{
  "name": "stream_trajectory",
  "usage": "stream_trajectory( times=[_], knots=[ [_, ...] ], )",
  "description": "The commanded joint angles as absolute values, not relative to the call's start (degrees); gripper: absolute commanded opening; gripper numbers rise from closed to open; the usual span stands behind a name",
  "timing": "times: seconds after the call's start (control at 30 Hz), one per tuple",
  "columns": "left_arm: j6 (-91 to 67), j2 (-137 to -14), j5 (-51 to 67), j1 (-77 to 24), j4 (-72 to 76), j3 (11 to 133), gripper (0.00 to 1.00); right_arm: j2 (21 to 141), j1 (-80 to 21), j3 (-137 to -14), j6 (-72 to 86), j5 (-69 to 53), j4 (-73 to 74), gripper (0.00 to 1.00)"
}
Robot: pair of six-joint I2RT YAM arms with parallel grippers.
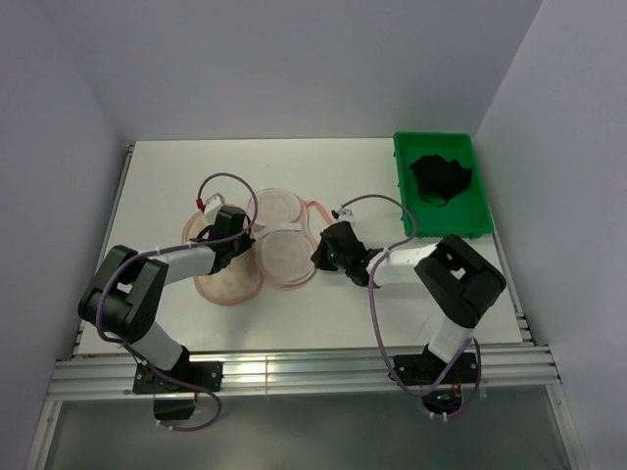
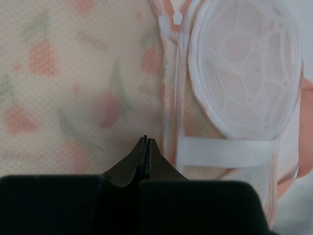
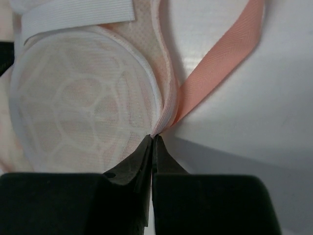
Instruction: Place the bra in the laundry bag and zip it closed
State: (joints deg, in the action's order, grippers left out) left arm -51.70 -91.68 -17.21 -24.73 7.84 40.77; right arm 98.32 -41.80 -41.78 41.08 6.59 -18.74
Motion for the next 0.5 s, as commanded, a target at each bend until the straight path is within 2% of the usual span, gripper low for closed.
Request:
stream_trajectory(
  times=[0.0, 0.13, 0.17, 0.23, 0.27, 0.3, 0.37, 0.43, 0.47],
  knots=[
    [-50.63, -90.53, -17.48, -24.61, 12.48, 41.14, 0.00, 94.57, -44.20, -38.77, 44.12, 6.33, -20.21, 0.02],
    [-50.10, -86.76, -19.42, -24.61, 11.25, 40.34, 0.01, 92.38, -45.00, -38.41, 45.70, 8.17, -18.20, 0.10],
    [-49.92, -85.70, -19.95, -24.70, 11.08, 40.17, 0.03, 90.46, -45.17, -38.23, 45.79, 8.87, -17.67, 0.14],
    [-49.57, -82.46, -20.65, -24.70, 9.76, 40.17, 0.08, 88.43, -45.18, -38.15, 45.18, 10.02, -15.92, 0.28],
    [-49.74, -81.22, -20.74, -25.39, 9.32, 40.08, 0.18, 86.50, -45.00, -38.49, 44.57, 10.19, -15.13, 0.52],
    [-49.66, -79.82, -20.57, -25.84, 9.23, 39.82, 0.24, 85.53, -44.65, -38.93, 43.08, 10.46, -13.90, 0.57],
    [-49.40, -75.51, -19.69, -27.76, 9.32, 39.20, 0.35, 82.20, -43.77, -39.81, 41.40, 10.37, -11.61, 0.59],
    [-49.39, -71.31, -17.77, -28.91, 8.62, 38.50, 0.36, 79.30, -41.67, -41.30, 38.59, 8.97, -8.81, 0.57],
    [-49.31, -69.63, -16.36, -29.53, 8.53, 38.06, 0.36, 78.41, -40.88, -42.00, 37.54, 8.79, -7.57, 0.53]
  ],
)
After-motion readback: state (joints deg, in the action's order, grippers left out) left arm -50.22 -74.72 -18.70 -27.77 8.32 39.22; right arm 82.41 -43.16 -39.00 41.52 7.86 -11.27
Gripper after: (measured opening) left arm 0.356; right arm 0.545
